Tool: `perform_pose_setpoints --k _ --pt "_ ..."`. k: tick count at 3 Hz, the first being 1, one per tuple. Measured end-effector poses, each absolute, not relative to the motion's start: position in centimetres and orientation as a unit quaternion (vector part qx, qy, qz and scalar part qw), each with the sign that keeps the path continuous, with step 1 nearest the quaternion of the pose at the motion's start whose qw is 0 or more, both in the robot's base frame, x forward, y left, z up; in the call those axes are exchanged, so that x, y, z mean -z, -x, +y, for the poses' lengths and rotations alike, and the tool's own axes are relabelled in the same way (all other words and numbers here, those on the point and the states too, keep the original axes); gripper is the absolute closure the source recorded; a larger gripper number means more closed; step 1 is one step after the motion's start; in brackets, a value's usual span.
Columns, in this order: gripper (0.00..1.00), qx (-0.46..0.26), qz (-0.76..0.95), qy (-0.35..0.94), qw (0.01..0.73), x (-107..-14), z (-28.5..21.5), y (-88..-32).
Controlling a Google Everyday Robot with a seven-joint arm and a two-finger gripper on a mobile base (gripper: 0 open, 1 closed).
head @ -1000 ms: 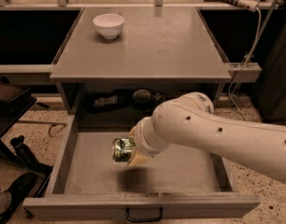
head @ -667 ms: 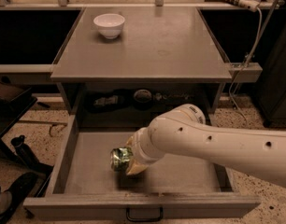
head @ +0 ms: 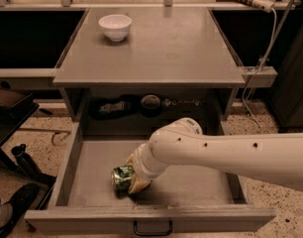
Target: Place green can into top drawer
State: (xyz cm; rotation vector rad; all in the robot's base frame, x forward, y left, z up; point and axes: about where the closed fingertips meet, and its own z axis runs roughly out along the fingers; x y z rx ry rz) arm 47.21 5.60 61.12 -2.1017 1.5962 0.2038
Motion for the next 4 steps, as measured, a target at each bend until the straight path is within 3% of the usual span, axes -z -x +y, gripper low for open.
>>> perform_pose_setpoints --k 1,4 --pt "0.82 -0.075 0.583 0.771 0.244 -61.17 5.6 -47.16" --pt "0.12 -0.075 0.583 0.771 0.244 -61.17 5.6 -47.15"
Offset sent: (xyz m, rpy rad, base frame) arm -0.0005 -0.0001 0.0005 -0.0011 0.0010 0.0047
